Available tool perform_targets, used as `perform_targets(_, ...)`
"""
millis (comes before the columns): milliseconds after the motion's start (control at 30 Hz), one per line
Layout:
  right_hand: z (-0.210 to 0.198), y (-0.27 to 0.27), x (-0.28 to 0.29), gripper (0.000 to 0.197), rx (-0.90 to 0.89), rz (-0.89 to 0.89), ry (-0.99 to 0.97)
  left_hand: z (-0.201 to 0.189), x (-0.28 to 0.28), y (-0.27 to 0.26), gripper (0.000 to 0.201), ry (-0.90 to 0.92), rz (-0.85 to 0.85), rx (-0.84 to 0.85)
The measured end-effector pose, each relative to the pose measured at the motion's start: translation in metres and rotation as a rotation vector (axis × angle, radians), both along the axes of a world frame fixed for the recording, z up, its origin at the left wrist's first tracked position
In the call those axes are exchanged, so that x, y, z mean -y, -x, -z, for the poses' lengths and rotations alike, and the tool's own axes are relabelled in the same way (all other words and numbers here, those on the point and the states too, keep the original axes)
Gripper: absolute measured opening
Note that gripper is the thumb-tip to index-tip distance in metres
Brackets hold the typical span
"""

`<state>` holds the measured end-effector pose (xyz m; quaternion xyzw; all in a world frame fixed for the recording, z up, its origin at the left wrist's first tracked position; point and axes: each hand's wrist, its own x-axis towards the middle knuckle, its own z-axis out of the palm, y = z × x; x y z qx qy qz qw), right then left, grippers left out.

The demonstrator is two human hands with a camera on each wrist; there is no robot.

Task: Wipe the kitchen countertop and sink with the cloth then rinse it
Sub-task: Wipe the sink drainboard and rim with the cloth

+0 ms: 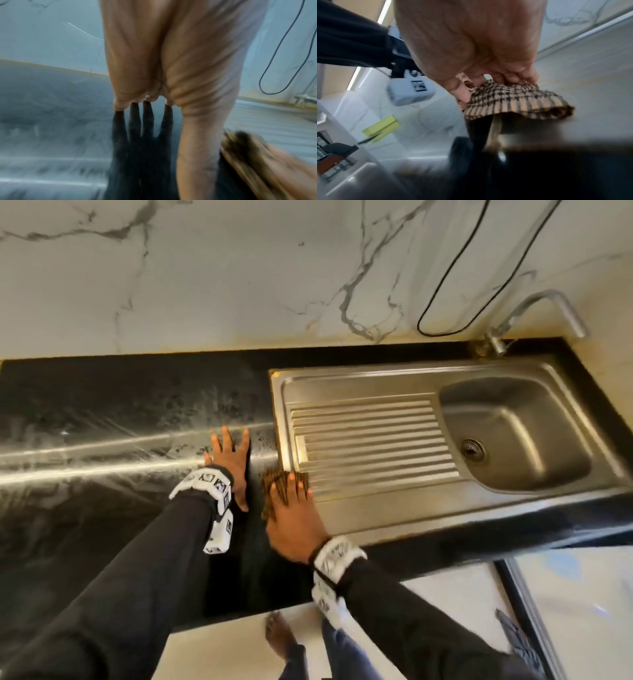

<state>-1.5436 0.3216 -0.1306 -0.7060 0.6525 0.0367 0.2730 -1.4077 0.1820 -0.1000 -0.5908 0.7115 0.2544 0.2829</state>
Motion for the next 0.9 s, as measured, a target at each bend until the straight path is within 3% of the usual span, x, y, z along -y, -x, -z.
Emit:
perform_targets(133,-0.005,0.0,-0.09,0.065,-0.037,-0.16,0.124,0.012,-0.051,-0.008,0.161,0.023,-0.075,-0.168)
perform_targets(200,0.003,0.017,-0.103,0.053,-0.067,-0.277,0.22,0.02,-0.068,-0.013,0.153,0.037,-0.115,-0.26)
perform_targets(267,0.011,0.031,-0.096,0.062,-0.031,-0.342,0.257,0.024,-0.074,-0.022,0.146,0.048,-0.164,-0.323)
perform_targets(467,0.012,0.049,-0.107,0.065,0.005,-0.167,0.321,0.035,-0.107,0.004,0.127,0.212,-0.293,-0.415)
perform_targets(600,0.019,0.164,-0.148,0.06,0.04,0.031,0.452,0.061,-0.174,0.047,0.13,0.387,-0.247,-0.315)
perform_targets(767,0.011,0.357,-0.162,0.059,-0.16,0.413,0.376,0.068,-0.22,0.136,0.121,0.49,-0.249,-0.271)
perform_targets(833,0.014,0.4,-0.163,0.062,-0.183,0.454,0.368,0.072,-0.235,0.18,0.113,0.519,-0.169,-0.329)
perform_targets(900,0.022,0.406,-0.163,0.058,-0.177,0.465,0.397,0.072,-0.246,0.226,0.106,0.56,-0.111,-0.428)
